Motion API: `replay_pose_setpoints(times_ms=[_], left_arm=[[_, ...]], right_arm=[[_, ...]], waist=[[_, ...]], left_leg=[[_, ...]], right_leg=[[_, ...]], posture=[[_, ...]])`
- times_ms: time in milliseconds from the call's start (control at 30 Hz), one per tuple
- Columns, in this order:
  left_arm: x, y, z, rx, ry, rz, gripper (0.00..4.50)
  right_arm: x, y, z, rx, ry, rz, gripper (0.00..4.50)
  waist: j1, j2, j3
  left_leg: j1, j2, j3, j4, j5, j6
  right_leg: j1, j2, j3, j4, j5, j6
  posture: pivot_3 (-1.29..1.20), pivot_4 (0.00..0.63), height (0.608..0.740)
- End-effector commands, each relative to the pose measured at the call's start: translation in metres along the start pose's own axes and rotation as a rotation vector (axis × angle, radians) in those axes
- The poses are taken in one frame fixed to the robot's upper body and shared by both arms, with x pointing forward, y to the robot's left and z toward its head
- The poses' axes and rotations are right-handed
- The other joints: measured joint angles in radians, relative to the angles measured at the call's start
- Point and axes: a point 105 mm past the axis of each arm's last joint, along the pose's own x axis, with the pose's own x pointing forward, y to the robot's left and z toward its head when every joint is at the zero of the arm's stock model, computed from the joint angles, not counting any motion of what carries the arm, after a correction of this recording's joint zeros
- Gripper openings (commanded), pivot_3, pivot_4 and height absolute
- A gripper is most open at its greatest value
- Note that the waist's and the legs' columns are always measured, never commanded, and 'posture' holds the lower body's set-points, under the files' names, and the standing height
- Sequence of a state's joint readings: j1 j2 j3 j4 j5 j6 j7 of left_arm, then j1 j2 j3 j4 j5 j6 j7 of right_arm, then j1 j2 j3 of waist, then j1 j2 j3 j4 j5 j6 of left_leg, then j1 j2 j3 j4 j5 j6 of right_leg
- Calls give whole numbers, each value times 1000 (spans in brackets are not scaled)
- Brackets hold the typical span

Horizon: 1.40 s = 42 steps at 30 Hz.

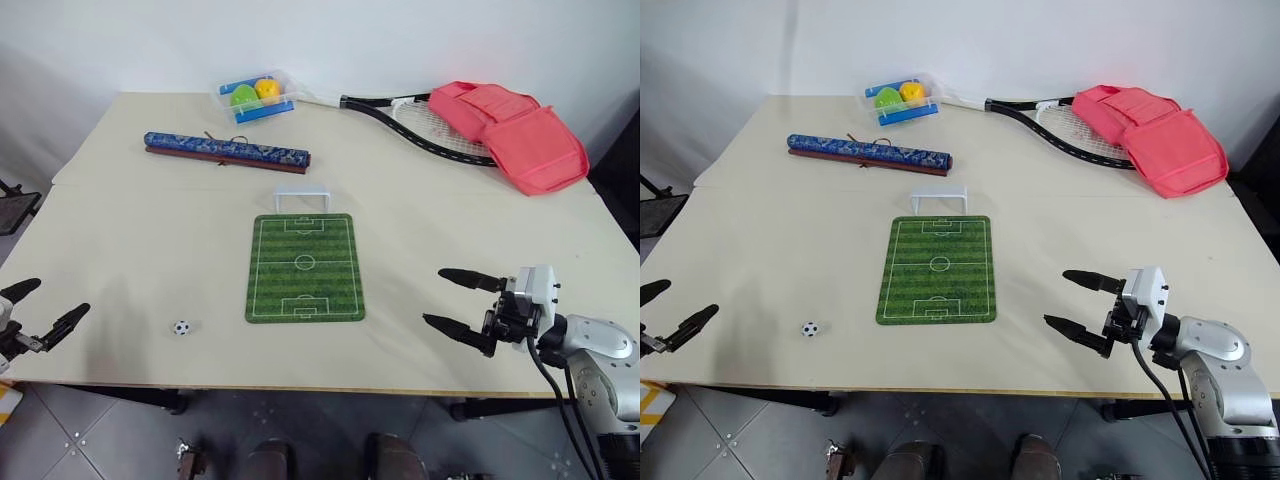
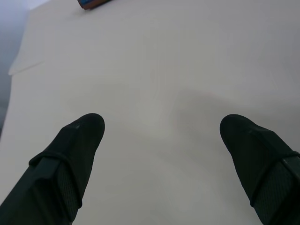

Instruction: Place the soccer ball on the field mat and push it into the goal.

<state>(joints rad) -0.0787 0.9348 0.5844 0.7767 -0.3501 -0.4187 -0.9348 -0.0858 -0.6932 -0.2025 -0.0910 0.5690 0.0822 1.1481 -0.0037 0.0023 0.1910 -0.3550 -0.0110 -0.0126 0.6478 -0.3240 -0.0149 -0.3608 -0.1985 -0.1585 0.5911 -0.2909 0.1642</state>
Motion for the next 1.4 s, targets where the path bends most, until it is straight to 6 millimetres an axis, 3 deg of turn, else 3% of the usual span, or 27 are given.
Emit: replay_pose_setpoints(times_ms=[33, 133, 267, 433, 567, 767, 933, 1133, 1267, 1400], left_arm=[[-7, 7, 6, 7, -10, -1, 4485], [-13, 1, 2, -73, -19, -45, 4485], [-35, -17, -14, -202, -27, -104, 4485], [-40, -59, -14, -268, -28, -256, 4485], [-27, -84, -4, -274, -66, -313, 4485], [18, -112, 34, -259, -194, -406, 4485], [35, -130, 32, -283, -173, -483, 4485], [37, -134, 24, -285, -139, -514, 4485], [42, -134, 20, -279, -112, -535, 3623], [45, -139, 17, -263, -87, -576, 2317]], right_arm=[[0, 6, 2, -28, -10, 35, 4500], [8, 16, 6, -31, -57, 91, 4500], [30, 42, 35, -22, -250, 169, 4500], [43, 65, 60, -58, -403, 286, 4500], [45, 68, 60, -129, -434, 307, 4500], [40, 59, 48, -130, -372, 311, 4500], [38, 59, 45, -118, -362, 304, 4500], [37, 59, 43, -116, -355, 278, 4500], [37, 60, 42, -113, -351, 250, 4500], [37, 60, 42, -116, -351, 239, 4500]], waist=[[0, 0, 0], [0, 0, 0], [-7, 1, 1], [-1, 0, 0], [11, -1, 0], [26, -2, -1], [12, -2, -1], [2, -2, -1], [4, -2, -1], [6, -2, -1]], left_leg=[[0, 0, 0, 0, 0, 0], [0, 1, 1, 0, -1, 0], [1, 7, 6, 0, -3, -2], [1, 8, 9, 2, -4, -1], [0, 10, 9, 3, -4, -2], [0, 13, 13, 6, -7, -3], [1, 14, 20, 5, -7, -3], [1, 14, 23, 5, -7, -3], [1, 14, 23, 6, -7, -2], [1, 14, 23, 6, -8, -2]], right_leg=[[0, 0, 0, 0, 0, 0], [0, 1, 1, 0, 0, 0], [-2, 5, 1, 0, 1, -3], [-5, 6, 4, 1, 2, -5], [-6, 8, 5, 0, 3, -6], [-7, 12, 9, 0, 4, -7], [-12, 14, 15, 2, 4, -8], [-13, 14, 17, 2, 4, -7], [-14, 14, 18, 2, 4, -7], [-14, 14, 18, 2, 4, -7]], posture=[[0, 150, 740], [0, 150, 740], [0, 150, 740], [0, 150, 740], [0, 150, 740], [0, 150, 740], [0, 150, 740], [0, 150, 740], [0, 150, 740], [0, 150, 740]])
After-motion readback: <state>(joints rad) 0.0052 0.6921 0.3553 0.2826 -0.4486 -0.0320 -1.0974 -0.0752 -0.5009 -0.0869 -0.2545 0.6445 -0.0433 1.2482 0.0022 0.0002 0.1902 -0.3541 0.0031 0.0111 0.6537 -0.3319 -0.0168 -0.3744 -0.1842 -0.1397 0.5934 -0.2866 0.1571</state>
